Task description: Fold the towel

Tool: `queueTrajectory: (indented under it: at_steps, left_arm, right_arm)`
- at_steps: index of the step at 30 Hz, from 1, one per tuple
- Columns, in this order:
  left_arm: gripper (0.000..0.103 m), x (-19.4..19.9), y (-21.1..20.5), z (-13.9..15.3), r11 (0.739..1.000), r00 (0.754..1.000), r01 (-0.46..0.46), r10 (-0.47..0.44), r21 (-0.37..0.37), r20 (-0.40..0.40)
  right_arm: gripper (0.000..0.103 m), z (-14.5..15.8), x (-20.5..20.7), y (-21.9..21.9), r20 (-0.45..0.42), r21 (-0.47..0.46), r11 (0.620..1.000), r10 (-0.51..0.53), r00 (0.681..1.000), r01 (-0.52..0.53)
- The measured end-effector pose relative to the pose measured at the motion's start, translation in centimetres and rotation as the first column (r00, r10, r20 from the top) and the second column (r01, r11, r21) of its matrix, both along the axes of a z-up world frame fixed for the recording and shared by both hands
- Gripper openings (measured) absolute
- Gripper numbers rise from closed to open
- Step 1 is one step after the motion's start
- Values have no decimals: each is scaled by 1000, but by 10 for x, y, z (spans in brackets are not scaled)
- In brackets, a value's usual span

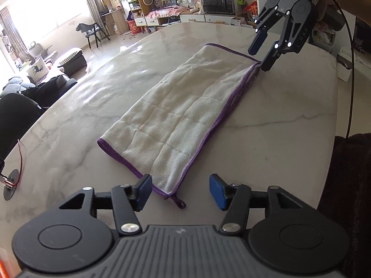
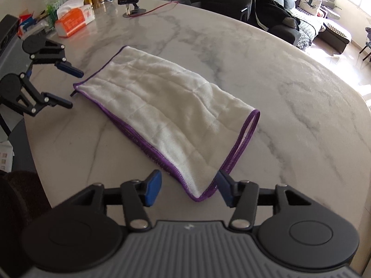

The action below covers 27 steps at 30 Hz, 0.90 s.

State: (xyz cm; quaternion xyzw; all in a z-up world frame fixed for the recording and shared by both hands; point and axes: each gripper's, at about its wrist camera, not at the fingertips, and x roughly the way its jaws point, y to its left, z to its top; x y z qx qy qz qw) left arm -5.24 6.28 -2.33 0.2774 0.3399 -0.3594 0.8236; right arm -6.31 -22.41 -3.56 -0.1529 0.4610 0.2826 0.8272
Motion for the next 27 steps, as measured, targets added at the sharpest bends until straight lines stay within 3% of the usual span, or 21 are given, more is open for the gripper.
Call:
queueTrajectory:
  at_steps: [3, 8, 11, 13, 17, 19, 23, 27]
  left_arm:
    - [67, 7, 1, 3, 1000, 1000, -21, 21, -8, 2]
    - [68, 25, 0, 7, 996, 997, -78, 78, -38, -5]
    - [68, 36, -2, 14, 989, 992, -122, 120, -87, -24]
    - [68, 42, -5, 20, 983, 991, -136, 133, -121, -34]
    - [68, 29, -14, 24, 981, 991, -134, 130, -139, -36]
    - [68, 31, -21, 22, 984, 993, -116, 112, -132, -37]
    - [68, 35, -36, 19, 991, 997, -71, 68, -112, -33]
    - [68, 50, -46, 21, 995, 999, -45, 42, -93, -28]
  right_arm:
    - [60, 7, 4, -6, 10, 17, 999, -29, 1000, 29]
    - [59, 15, 21, -15, 15, 51, 994, -102, 995, 101]
    - [49, 18, 38, -21, 4, 83, 985, -149, 989, 149]
    - [37, 17, 50, -24, -15, 105, 979, -175, 984, 176]
    - [31, 15, 73, -30, -54, 160, 957, -238, 970, 244]
    - [20, 14, 84, -32, -65, 188, 942, -270, 961, 277]
    - [16, 17, 94, -26, -54, 218, 933, -283, 958, 288]
    - [15, 14, 97, 3, -39, 187, 959, -208, 977, 212]
